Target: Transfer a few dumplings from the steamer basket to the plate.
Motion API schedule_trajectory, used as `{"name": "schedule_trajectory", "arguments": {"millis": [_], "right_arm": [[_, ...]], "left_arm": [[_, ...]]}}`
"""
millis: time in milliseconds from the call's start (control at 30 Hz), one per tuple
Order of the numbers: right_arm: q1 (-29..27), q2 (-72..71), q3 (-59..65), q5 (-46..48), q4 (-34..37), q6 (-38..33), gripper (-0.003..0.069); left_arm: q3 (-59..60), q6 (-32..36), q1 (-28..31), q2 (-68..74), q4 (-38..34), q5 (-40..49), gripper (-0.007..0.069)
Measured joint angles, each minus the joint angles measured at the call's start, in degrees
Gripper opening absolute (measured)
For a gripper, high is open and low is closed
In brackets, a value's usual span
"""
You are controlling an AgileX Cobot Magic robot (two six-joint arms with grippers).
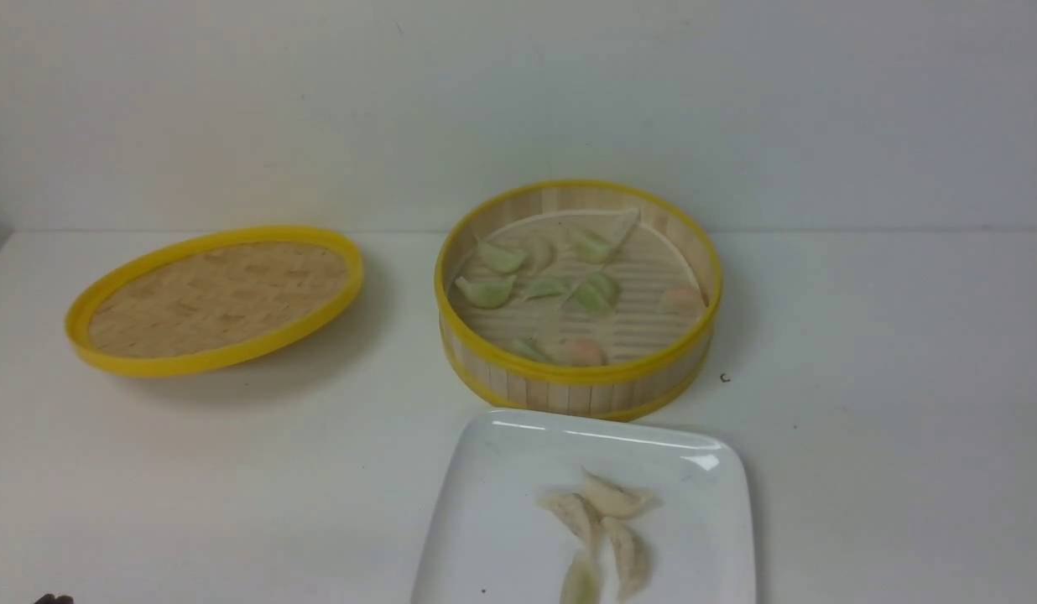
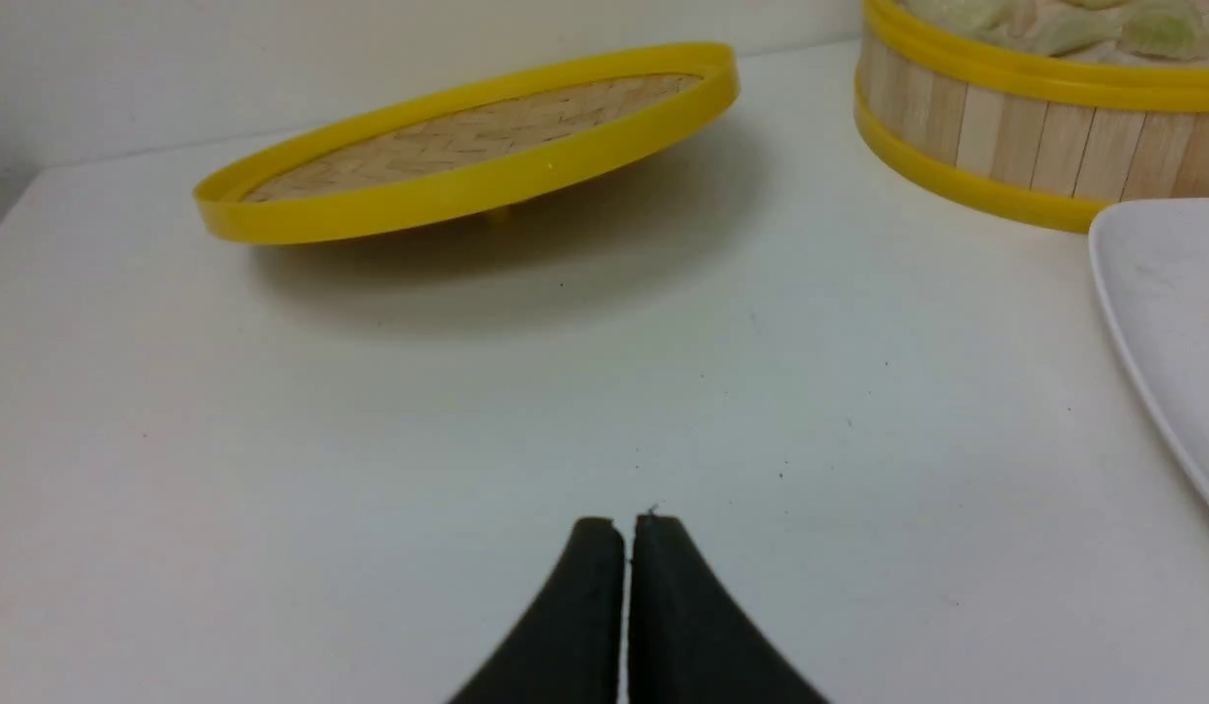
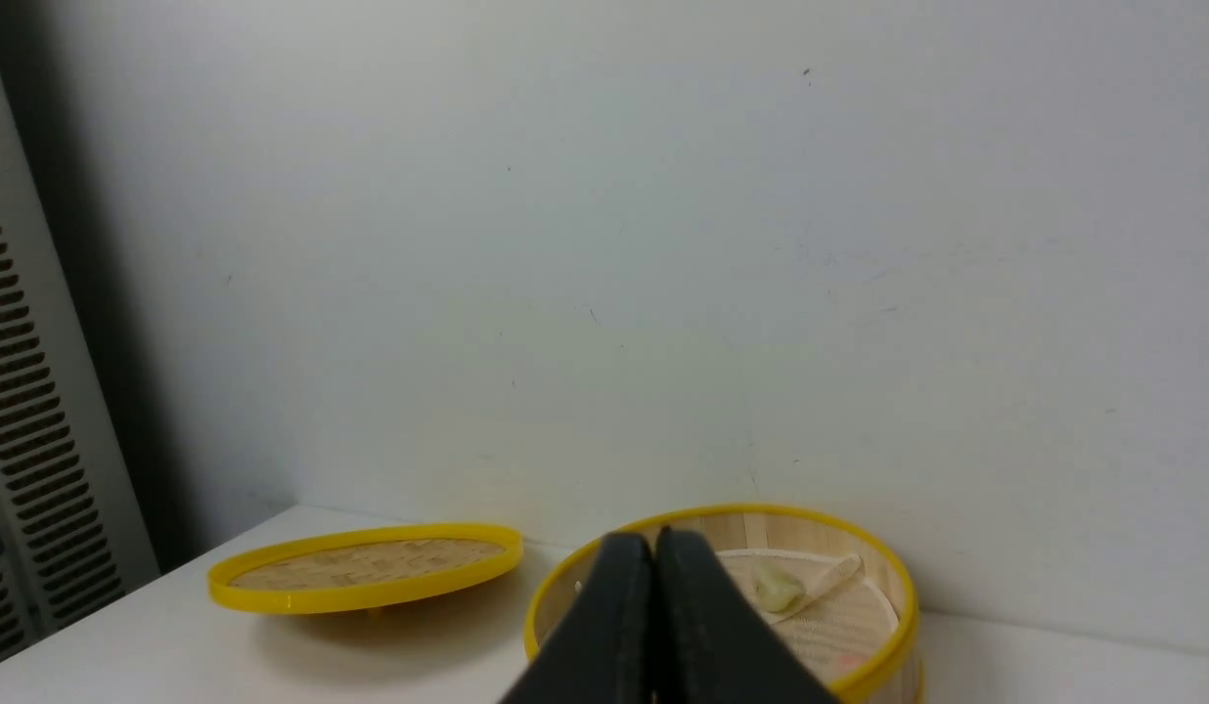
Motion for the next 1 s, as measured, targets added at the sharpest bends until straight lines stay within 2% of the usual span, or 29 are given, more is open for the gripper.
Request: {"name": "schedule_trajectory", "arguments": {"millis": [733, 833, 900, 933, 967, 1000], "right_arm": [[-0.4, 0.0, 0.8, 0.9, -1.0, 0.1, -0.0013], [-3.5, 0.0, 2.8, 0.8, -1.3, 0.1, -0.0013], [-8.0, 0.0, 6.0, 0.2, -1.7, 0.1, -0.0013], [-13.6, 0.0, 10.2, -0.4, -1.8, 0.1, -0.0013], [-14.2, 0.0, 10.7, -0.5, -1.8, 0.1, -0.0013], [-18.2, 0.0, 13.9, -0.9, -1.8, 0.1, -0.0013]], "left_arm": [[-0.1, 0.0, 0.0, 0.0, 0.1, 0.3, -0.0006], [-0.1, 0.0, 0.0, 0.0, 0.2, 0.3, -0.0006], [-0.1, 0.0, 0.0, 0.0, 0.2, 0.4, -0.0006], [-0.1, 0.0, 0.0, 0.0, 0.2, 0.4, -0.0006], [-0.1, 0.0, 0.0, 0.0, 0.2, 0.4, -0.0006], [-0.1, 0.0, 0.0, 0.0, 0.2, 0.4, -0.0006]]}}
